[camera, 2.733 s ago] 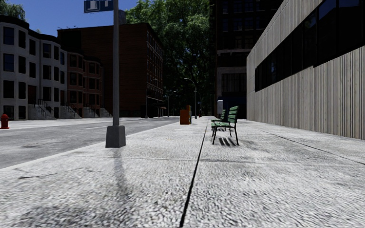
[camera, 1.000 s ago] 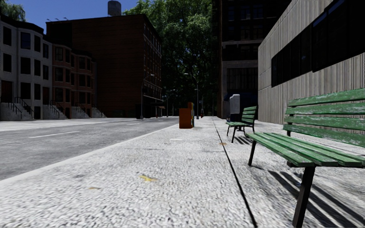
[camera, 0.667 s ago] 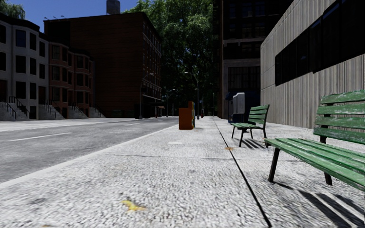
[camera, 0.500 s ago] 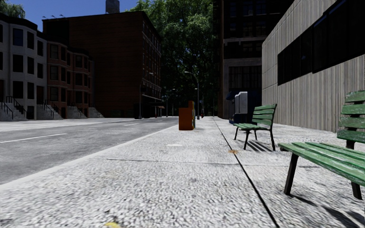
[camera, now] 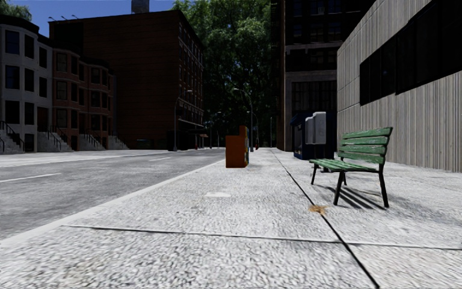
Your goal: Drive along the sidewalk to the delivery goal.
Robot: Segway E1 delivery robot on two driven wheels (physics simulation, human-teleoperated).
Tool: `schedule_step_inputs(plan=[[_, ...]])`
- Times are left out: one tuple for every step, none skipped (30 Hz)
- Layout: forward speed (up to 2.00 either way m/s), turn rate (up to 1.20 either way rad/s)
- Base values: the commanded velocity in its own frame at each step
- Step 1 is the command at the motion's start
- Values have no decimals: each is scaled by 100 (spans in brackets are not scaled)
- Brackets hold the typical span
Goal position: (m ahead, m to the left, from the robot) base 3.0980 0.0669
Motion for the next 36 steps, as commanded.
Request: schedule_step_inputs(plan=[[200, 0], [200, 0], [200, 0], [200, 0], [200, 0], [200, 0], [200, 0], [200, 0], [200, 0], [200, 0], [200, 0], [200, 0], [200, 0], [200, 0], [200, 0], [200, 0], [200, 0], [200, 0], [200, 0], [196, 0], [178, 0], [162, 0], [162, 0], [147, 0], [138, 0], [131, 0], [131, 0], [126, 20], [124, 32], [122, 35], [121, 36], [121, 36], [121, 36], [121, 36], [121, 36], [121, 36]])
